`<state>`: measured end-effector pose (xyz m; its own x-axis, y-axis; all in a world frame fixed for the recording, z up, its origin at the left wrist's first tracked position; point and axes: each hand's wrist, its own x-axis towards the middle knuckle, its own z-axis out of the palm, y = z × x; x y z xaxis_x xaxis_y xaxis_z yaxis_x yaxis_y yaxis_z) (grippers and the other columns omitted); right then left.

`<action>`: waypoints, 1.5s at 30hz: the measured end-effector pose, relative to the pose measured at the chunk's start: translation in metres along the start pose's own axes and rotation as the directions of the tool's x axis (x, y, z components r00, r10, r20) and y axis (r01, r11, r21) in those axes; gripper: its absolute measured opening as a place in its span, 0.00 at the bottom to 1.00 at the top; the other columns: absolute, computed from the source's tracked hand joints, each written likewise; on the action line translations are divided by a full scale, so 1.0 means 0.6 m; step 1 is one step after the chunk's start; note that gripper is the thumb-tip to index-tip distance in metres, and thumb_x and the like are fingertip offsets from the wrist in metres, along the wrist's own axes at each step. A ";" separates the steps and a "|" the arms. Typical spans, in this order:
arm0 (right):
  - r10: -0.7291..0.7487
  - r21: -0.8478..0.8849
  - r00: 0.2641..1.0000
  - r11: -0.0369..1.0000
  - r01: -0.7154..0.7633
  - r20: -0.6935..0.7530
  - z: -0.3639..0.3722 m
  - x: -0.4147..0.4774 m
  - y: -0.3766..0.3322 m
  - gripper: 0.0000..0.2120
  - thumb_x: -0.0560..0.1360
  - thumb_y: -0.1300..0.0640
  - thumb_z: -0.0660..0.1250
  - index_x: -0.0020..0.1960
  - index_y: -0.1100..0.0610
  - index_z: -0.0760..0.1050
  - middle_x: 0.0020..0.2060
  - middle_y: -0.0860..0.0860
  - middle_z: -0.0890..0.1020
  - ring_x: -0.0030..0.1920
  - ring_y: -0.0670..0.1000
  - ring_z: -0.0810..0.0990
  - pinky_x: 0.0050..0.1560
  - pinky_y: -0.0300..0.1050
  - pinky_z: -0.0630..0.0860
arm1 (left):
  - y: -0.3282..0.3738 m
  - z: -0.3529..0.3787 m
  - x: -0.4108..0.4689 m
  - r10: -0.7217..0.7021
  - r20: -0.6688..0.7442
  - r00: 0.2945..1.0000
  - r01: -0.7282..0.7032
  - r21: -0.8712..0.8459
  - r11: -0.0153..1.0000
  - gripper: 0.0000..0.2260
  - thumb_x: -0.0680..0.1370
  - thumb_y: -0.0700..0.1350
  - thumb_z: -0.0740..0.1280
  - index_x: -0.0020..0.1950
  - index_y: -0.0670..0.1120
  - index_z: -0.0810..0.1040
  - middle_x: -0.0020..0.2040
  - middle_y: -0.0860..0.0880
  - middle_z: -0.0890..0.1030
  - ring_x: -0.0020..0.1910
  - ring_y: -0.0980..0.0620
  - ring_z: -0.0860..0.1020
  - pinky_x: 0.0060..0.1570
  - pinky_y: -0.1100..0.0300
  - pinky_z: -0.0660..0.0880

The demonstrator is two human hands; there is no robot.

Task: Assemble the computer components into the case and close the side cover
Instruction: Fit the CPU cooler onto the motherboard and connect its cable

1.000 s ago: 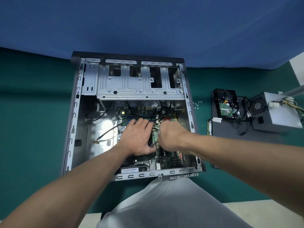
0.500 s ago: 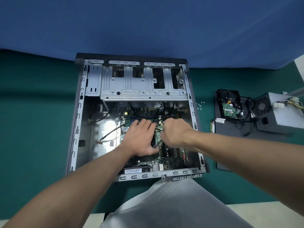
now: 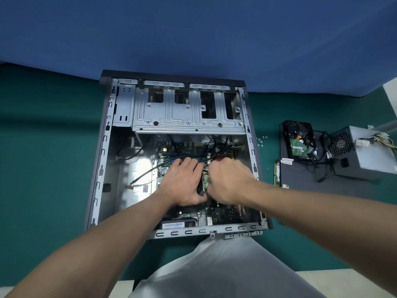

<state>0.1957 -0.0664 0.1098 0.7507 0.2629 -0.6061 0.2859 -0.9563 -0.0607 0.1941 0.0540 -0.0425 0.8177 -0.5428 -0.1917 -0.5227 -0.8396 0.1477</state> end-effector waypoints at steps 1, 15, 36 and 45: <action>0.093 0.135 0.995 0.986 -0.097 0.035 -0.004 0.005 -0.002 0.06 0.73 0.60 0.60 0.38 0.58 0.67 0.36 0.54 0.73 0.37 0.56 0.72 0.40 0.45 0.67 | 0.000 -0.001 0.000 0.002 0.001 1.000 -0.002 -0.001 1.000 0.38 0.67 0.71 0.56 0.66 0.44 0.68 0.56 0.46 0.74 0.55 0.47 0.70 0.56 0.49 0.66; -0.067 -0.025 0.997 0.997 0.067 0.027 -0.012 0.007 0.008 0.03 0.75 0.59 0.59 0.43 0.57 0.69 0.37 0.57 0.72 0.41 0.60 0.74 0.41 0.47 0.70 | 0.001 -0.002 0.000 -0.001 -0.005 1.000 0.001 -0.004 1.000 0.38 0.66 0.70 0.54 0.65 0.44 0.68 0.57 0.46 0.74 0.56 0.46 0.70 0.58 0.49 0.66; -0.229 -0.373 0.957 0.884 0.282 0.179 -0.012 -0.020 -0.005 0.15 0.79 0.63 0.56 0.65 0.65 0.64 0.49 0.58 0.74 0.37 0.52 0.69 0.30 0.42 0.64 | 0.002 0.000 -0.001 -0.005 -0.008 1.000 0.005 0.003 1.000 0.38 0.68 0.71 0.56 0.68 0.45 0.66 0.59 0.47 0.74 0.57 0.47 0.70 0.58 0.49 0.65; -0.243 -0.258 0.964 0.930 0.263 0.110 -0.018 -0.008 -0.002 0.07 0.76 0.59 0.60 0.52 0.60 0.71 0.43 0.57 0.74 0.40 0.56 0.69 0.41 0.46 0.66 | 0.000 -0.001 -0.001 0.007 0.008 1.000 -0.007 0.023 1.000 0.41 0.68 0.72 0.57 0.71 0.44 0.63 0.61 0.46 0.72 0.58 0.46 0.69 0.58 0.48 0.64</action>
<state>0.1984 -0.0652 0.1213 0.5884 0.4712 -0.6571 0.6170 -0.7869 -0.0118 0.1936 0.0542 -0.0417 0.8122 -0.5486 -0.1986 -0.5339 -0.8361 0.1263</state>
